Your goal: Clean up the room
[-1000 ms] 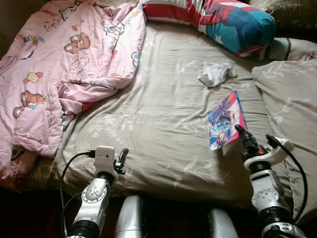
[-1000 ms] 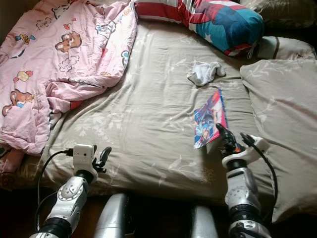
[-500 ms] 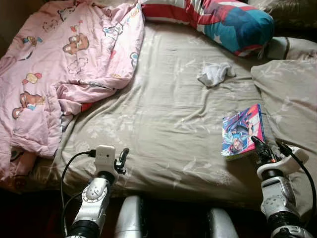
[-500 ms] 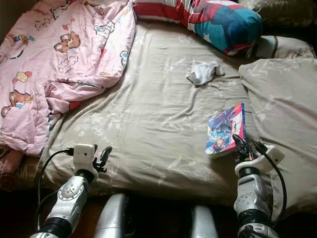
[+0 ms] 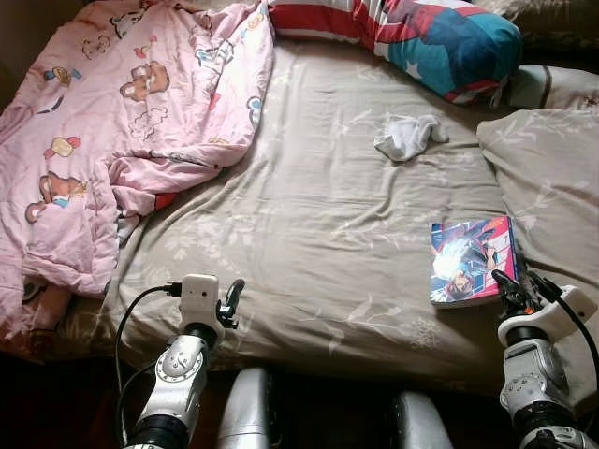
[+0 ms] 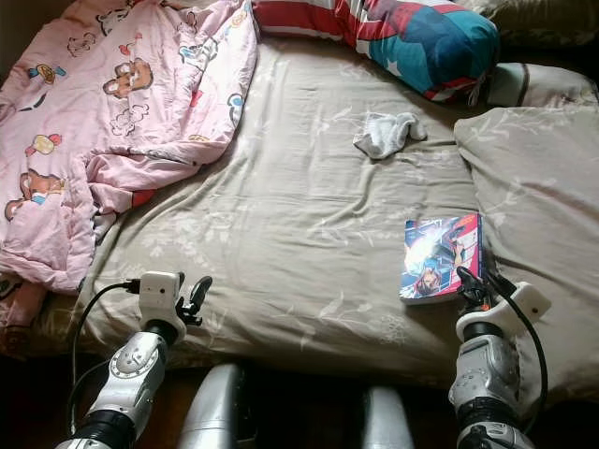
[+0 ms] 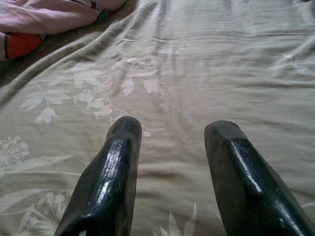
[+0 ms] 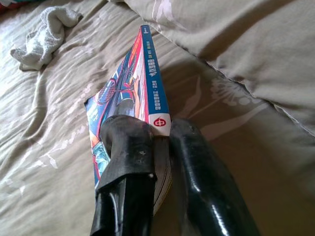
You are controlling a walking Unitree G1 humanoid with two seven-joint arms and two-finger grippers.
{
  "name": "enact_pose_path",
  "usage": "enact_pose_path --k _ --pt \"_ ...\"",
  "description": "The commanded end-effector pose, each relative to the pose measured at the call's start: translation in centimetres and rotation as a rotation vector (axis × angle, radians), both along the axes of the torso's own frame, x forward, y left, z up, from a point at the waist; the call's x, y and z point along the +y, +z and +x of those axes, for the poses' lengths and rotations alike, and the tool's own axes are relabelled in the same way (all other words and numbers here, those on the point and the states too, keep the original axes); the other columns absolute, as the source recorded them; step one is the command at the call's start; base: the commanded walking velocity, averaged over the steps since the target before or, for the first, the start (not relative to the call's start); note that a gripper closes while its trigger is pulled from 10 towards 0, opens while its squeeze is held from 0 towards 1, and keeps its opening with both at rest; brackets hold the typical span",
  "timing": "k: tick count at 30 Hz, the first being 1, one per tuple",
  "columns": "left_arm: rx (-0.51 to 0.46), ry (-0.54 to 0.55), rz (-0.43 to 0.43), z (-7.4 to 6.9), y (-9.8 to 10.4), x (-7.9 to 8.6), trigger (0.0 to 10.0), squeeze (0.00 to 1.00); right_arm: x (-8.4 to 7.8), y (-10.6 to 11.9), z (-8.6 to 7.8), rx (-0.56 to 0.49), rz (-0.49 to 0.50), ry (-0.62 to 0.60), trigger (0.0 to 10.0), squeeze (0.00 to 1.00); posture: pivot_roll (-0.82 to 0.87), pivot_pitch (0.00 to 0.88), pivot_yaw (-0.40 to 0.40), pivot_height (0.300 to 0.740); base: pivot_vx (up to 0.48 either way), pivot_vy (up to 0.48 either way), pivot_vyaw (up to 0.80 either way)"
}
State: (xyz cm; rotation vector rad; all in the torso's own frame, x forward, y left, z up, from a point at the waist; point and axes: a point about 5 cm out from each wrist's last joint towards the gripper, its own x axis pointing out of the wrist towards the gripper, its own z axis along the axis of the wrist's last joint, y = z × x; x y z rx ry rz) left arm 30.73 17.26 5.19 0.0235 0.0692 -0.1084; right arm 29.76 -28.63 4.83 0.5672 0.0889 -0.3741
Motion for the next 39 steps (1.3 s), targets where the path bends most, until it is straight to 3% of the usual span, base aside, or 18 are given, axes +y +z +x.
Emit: enact_pose_path --k 1,15,16,17,18,24,29,32,39 --pt "0.041 0.002 0.017 -0.6 -0.8 0.5 10.0 0.00 -0.5 0.1 -0.2 0.007 -0.026 -0.020 10.0 1.00 0.00 0.234 0.095 0.622 0.000 0.000 0.00" --pt "0.041 -0.004 0.010 -0.5 -0.8 0.3 10.0 0.00 -1.6 1.7 0.2 0.024 -0.216 -0.118 10.0 1.00 0.00 0.230 0.093 0.622 0.000 0.000 0.00" --pt "0.042 -0.004 0.009 -0.5 -0.8 0.3 10.0 0.00 -1.6 1.9 0.2 0.023 -0.249 -0.112 10.0 0.76 0.00 0.227 0.091 0.622 0.000 0.000 0.00" --pt "0.042 -0.004 0.009 -0.5 -0.8 0.3 10.0 0.00 -1.5 2.0 0.3 0.023 -0.273 -0.106 10.0 0.76 0.00 0.227 0.091 0.622 0.000 0.000 0.00" --pt "0.043 -0.003 0.007 -0.5 -0.9 0.3 10.0 0.00 -1.0 2.1 0.5 0.025 -0.328 -0.073 10.0 0.00 -0.01 0.225 0.090 0.622 0.000 0.000 0.00" --pt "0.069 0.012 -0.008 -0.7 -1.4 0.4 10.0 0.00 3.4 0.7 0.9 0.044 -0.458 0.143 10.0 0.00 -0.02 0.221 0.083 0.622 0.000 0.000 0.00" --pt "0.117 0.056 -0.033 -1.2 -2.3 1.1 10.0 0.00 7.1 -1.9 -0.4 0.090 -0.522 0.320 10.0 0.00 -0.03 0.222 0.072 0.622 0.000 0.000 0.00" --pt "0.125 0.060 -0.035 -1.3 -2.6 1.1 10.0 0.00 8.3 -2.9 -1.2 0.116 -0.574 0.391 10.0 0.00 -0.03 0.221 0.066 0.622 0.000 0.000 0.00" --pt "0.122 0.075 -0.076 -1.3 -2.7 0.7 10.0 0.00 8.6 -2.3 -0.8 0.091 -0.587 0.395 10.0 0.00 -0.04 0.213 0.042 0.622 0.000 0.000 0.00"
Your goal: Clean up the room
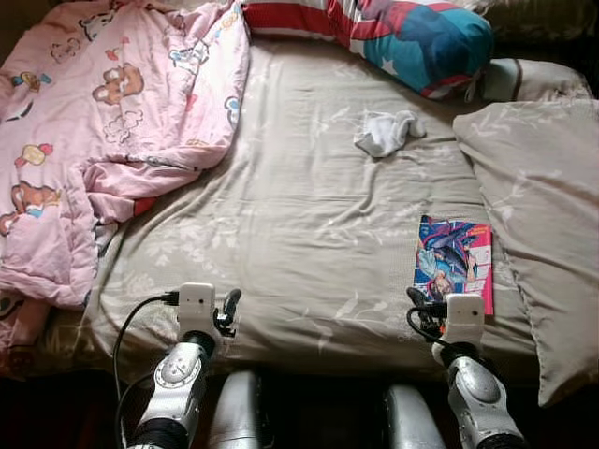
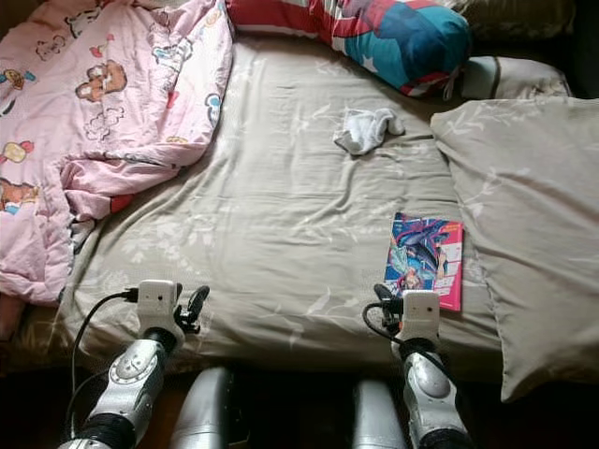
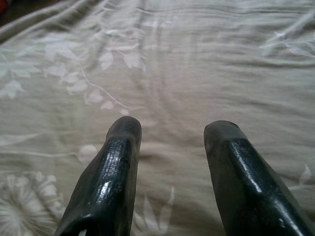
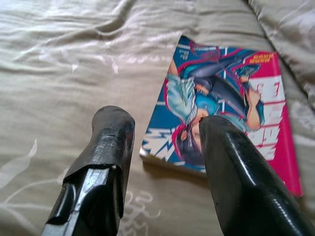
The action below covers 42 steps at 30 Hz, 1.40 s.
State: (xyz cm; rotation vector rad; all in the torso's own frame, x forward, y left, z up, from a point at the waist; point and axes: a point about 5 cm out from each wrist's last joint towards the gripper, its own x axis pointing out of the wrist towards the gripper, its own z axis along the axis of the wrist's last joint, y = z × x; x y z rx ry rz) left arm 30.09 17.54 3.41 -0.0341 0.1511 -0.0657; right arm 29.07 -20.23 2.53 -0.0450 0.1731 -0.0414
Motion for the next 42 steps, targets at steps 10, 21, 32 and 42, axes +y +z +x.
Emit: enact_pose_path --k 10,21,32,42 --pt "0.037 0.037 -0.035 -0.64 -0.97 0.20 10.0 0.00 -0.11 0.71 0.42 -0.026 -0.065 0.042 10.0 0.00 -0.03 0.201 0.035 0.622 0.000 0.271 0.24" --pt "0.039 0.032 -0.039 -0.66 -1.04 0.03 10.0 0.00 0.10 0.43 0.24 -0.014 -0.044 0.055 10.0 0.00 -0.03 0.181 0.040 0.622 0.000 0.479 0.65" --pt "0.037 0.027 -0.039 -0.58 -1.00 -0.04 10.0 0.00 0.32 0.55 0.35 -0.020 -0.036 0.068 10.0 0.00 -0.04 0.172 0.040 0.622 0.000 0.480 0.35" --pt "0.036 0.033 -0.036 -0.56 -0.98 0.11 10.0 0.00 0.03 0.46 0.48 -0.010 0.027 0.003 10.0 0.00 -0.03 0.190 0.039 0.622 0.000 0.480 0.00"
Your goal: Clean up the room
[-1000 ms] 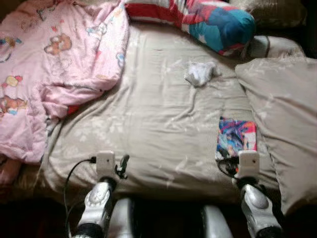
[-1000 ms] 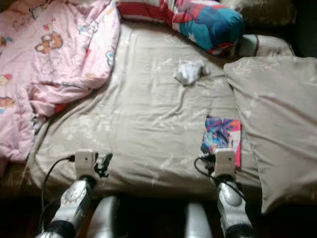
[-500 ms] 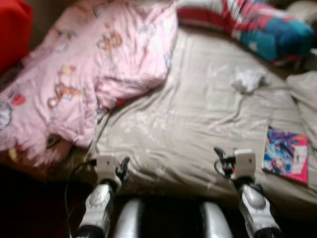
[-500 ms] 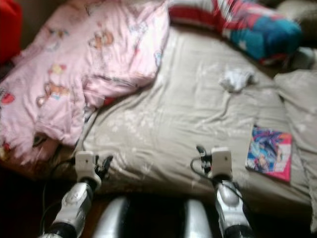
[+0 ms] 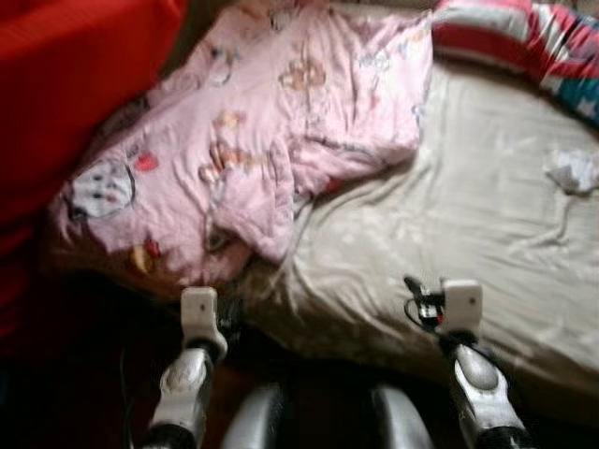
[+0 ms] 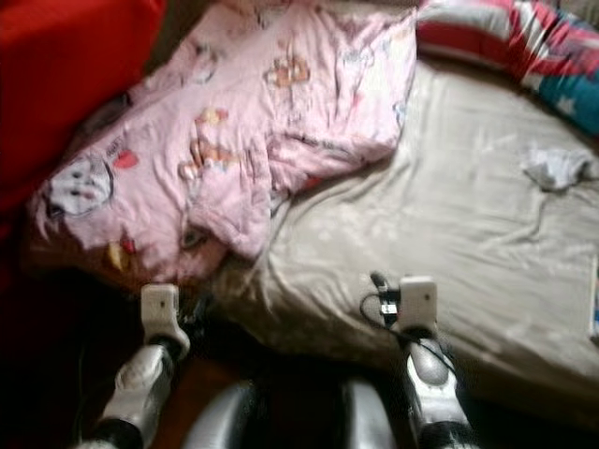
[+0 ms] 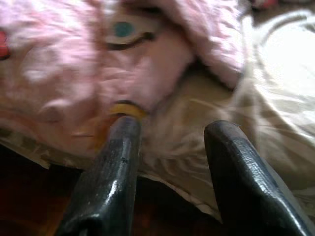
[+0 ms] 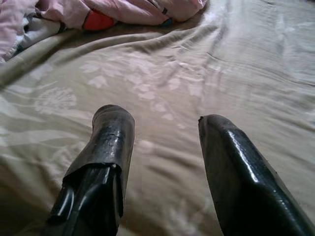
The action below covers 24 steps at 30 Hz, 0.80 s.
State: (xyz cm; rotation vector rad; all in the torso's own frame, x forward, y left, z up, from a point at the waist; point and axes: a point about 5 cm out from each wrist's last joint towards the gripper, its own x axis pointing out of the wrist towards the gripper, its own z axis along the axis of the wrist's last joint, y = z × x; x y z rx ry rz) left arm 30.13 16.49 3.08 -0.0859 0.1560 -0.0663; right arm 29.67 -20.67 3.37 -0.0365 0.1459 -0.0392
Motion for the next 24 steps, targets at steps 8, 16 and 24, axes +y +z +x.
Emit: enact_pose_path --k 8,16,24 --pt "0.028 0.041 0.023 -0.62 -0.60 1.55 10.0 0.00 0.17 -0.81 -0.08 0.058 0.095 -0.059 10.0 0.00 -0.03 0.201 0.040 0.622 0.000 0.468 -0.21" --pt "0.041 0.044 0.042 -0.71 -0.78 1.83 10.0 0.00 0.31 -1.11 -0.38 0.058 0.103 -0.063 10.0 0.00 -0.02 0.206 0.041 0.622 0.000 0.048 -0.08" --pt "0.041 0.043 0.045 -0.64 -0.75 1.81 10.0 0.00 0.93 -1.09 -0.36 0.042 0.129 -0.041 10.0 0.00 -0.02 0.210 0.042 0.622 0.000 0.000 0.00"
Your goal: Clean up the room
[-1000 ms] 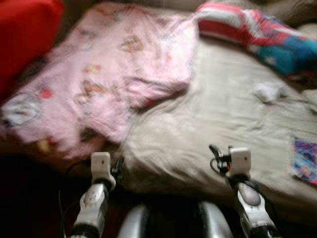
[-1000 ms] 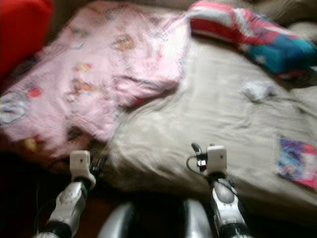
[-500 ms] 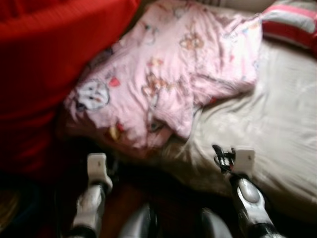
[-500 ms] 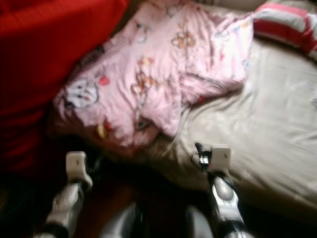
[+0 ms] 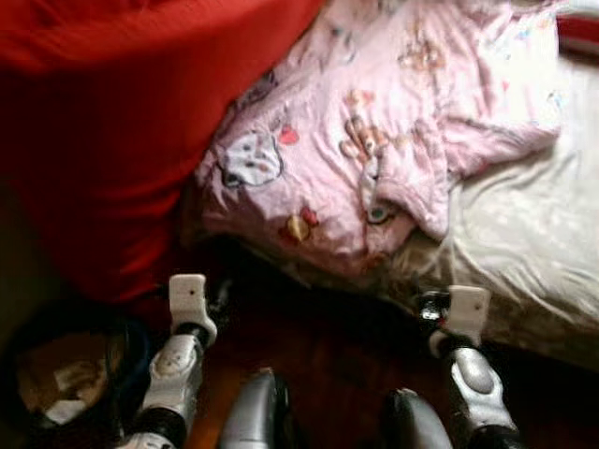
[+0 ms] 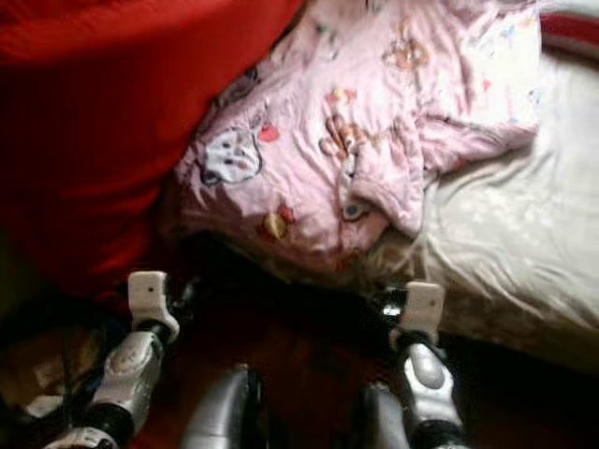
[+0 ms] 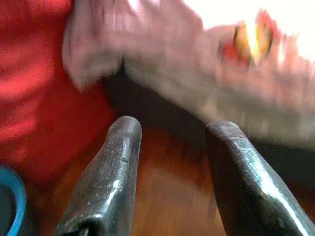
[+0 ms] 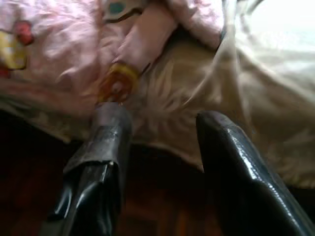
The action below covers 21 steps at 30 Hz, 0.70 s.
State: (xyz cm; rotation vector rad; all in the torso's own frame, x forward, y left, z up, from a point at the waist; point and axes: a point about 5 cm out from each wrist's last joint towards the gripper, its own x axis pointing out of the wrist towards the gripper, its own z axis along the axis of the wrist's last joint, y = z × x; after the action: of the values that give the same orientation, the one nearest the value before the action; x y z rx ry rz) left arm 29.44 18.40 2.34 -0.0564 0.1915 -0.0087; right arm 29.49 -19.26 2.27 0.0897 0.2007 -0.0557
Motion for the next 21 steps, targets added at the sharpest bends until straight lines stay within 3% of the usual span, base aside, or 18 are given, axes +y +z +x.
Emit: enact_pose_path --k 1,17,21 --pt "0.004 -0.010 0.009 0.04 -0.02 -0.08 10.0 0.00 -0.42 0.12 -0.18 -0.022 0.013 -0.014 10.0 0.00 -0.02 0.210 0.042 0.622 0.000 0.000 0.00" --pt "-0.009 -0.014 0.005 0.06 0.09 -0.26 10.0 0.00 -0.67 0.20 -0.07 -0.023 0.019 -0.030 10.0 0.00 -0.02 0.213 0.042 0.736 0.000 0.000 0.00" --pt "-0.002 -0.018 0.004 0.05 0.01 -0.32 10.0 0.00 -0.60 0.08 -0.17 -0.019 0.020 -0.029 10.0 0.00 -0.02 0.213 0.043 0.740 0.000 0.000 0.00"
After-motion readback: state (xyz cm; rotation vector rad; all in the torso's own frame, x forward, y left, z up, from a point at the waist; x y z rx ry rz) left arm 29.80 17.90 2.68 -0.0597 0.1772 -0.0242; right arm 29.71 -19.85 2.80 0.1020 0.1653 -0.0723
